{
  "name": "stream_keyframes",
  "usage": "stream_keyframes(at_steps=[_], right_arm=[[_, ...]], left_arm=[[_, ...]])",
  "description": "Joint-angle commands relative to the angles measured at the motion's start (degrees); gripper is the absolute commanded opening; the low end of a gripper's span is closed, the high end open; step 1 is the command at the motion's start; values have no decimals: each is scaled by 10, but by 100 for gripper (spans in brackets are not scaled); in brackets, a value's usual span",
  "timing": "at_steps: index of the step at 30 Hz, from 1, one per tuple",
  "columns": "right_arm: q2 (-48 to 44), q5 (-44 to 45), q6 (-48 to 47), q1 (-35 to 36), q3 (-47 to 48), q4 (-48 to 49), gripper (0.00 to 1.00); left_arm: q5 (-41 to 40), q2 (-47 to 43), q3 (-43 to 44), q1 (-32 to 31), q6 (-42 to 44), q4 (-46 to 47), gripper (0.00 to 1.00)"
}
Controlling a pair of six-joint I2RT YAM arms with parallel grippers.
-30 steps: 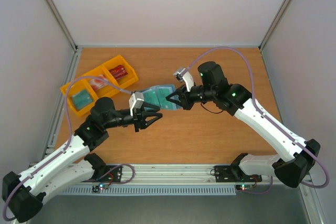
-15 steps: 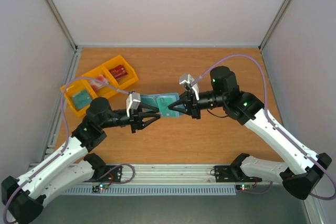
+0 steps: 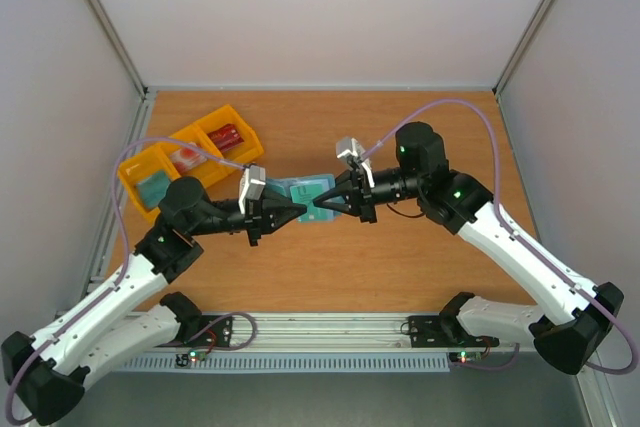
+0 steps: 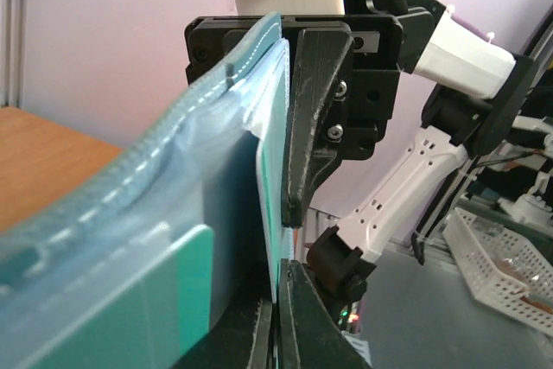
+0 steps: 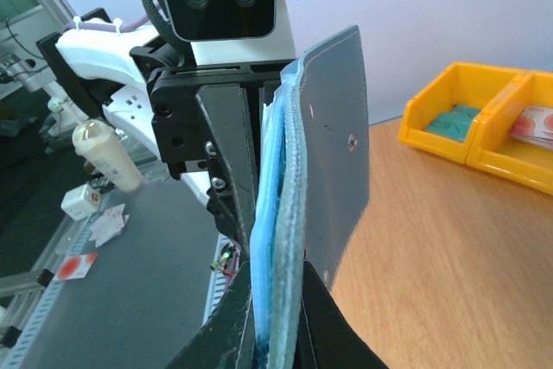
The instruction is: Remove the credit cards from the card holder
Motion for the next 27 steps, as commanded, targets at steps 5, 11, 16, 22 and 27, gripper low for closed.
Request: stream_keyframes(at_steps=[5, 11, 16, 22, 27], right_arm=[[-28, -9, 2, -14, -28, 8, 1], [-28, -40, 16, -36, -27, 6, 1], [-29, -46, 14, -35, -17, 11, 1], [-35, -42, 2, -38, -17, -1, 3], [-36, -50, -5, -62, -19, -31, 21]], left_arm=[[-2, -8, 13, 1, 2, 12, 0], [7, -2, 11, 5, -2, 25, 14], [16, 8, 16, 4, -3, 29, 1], [10, 6, 17, 4, -8, 17, 0], [4, 1, 13, 6, -11, 17, 0]])
